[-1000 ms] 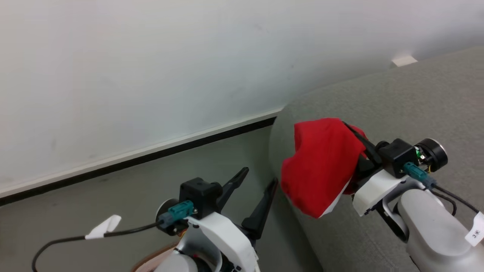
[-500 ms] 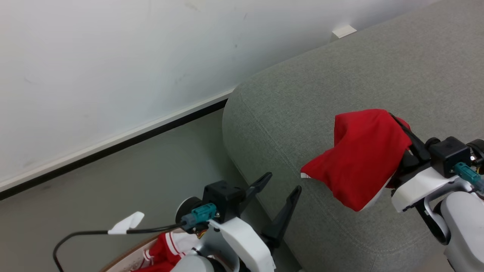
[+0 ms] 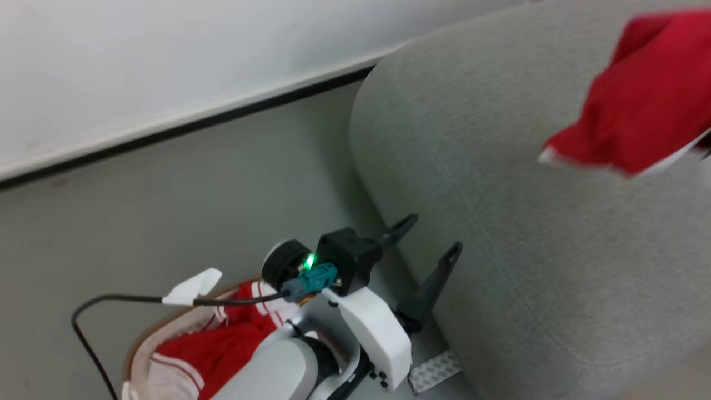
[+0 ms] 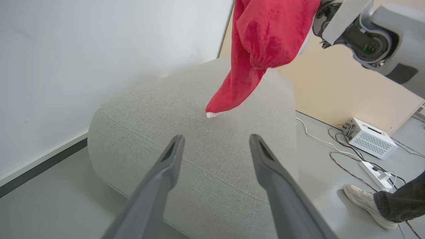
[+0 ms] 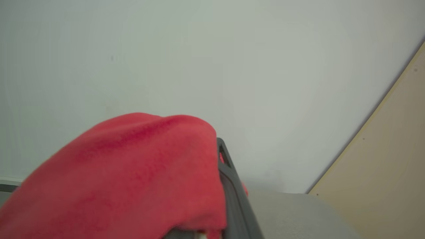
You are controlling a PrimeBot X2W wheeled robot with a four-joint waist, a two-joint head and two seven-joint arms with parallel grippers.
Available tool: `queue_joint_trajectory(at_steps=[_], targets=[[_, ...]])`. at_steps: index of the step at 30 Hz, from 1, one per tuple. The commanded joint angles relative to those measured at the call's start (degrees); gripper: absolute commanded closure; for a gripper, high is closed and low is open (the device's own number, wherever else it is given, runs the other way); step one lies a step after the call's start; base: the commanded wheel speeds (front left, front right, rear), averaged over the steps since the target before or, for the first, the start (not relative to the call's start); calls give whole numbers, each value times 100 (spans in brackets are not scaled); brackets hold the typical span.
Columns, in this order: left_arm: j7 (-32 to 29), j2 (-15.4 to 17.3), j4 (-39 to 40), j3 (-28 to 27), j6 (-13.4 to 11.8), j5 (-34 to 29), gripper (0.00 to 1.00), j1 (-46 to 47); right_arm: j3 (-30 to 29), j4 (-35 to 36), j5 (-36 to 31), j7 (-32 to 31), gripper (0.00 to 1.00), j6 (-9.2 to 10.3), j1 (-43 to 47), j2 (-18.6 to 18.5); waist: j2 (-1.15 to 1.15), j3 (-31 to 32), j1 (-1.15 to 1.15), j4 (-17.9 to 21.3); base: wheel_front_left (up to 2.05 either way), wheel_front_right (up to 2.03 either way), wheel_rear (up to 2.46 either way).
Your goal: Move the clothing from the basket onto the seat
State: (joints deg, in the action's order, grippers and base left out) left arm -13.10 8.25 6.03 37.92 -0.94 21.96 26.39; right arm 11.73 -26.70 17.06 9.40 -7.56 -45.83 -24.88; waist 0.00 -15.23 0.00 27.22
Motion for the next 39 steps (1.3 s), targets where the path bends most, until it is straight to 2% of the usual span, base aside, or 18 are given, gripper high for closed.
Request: queue_joint_trajectory(at_steps=[1,8,13,20,22,23,24,32,39], targets=[[-46,61,51,3,45,-77,0,169,-153,-144,-75,-38,100,14,-334,-109,0,-528,0,-444,0,0,0],[-227,69,252,33,168,-241,0,729,-1022,-1043,-524,-144,100,14,-1482,-520,0,-1472,0,-935,0,0,0],[-238,67,284,63,239,-336,0,1031,-1881,-1840,-1029,-7,100,14,-1813,-438,0,-1990,0,-1197,0,0,0],[-119,25,196,39,188,-290,0,1072,-2971,-2918,-1708,334,100,14,-1469,-10,0,-2222,0,-1401,0,0,0],[-84,66,163,16,163,-275,0,1018,-3188,-3096,-1909,428,64,14,-1371,143,0,-2204,0,-1398,0,0,0],[-75,94,145,-8,154,-260,0,980,-3269,-3168,-2006,450,52,14,-1332,221,0,-2168,0,-1377,0,0,0],[-52,113,133,-27,148,-243,0,948,-3359,-3221,-2096,482,0,14,-1293,264,0,-2122,0,-1349,0,0,0],[96,267,50,-226,9,-81,0,692,-3484,-3387,-2653,541,0,14,-1133,624,0,-1560,0,-1118,0,0,0],[399,294,-112,-436,-167,109,0,258,-2987,-3297,-2563,573,0,14,-586,810,0,-797,0,-1034,0,0,0]])
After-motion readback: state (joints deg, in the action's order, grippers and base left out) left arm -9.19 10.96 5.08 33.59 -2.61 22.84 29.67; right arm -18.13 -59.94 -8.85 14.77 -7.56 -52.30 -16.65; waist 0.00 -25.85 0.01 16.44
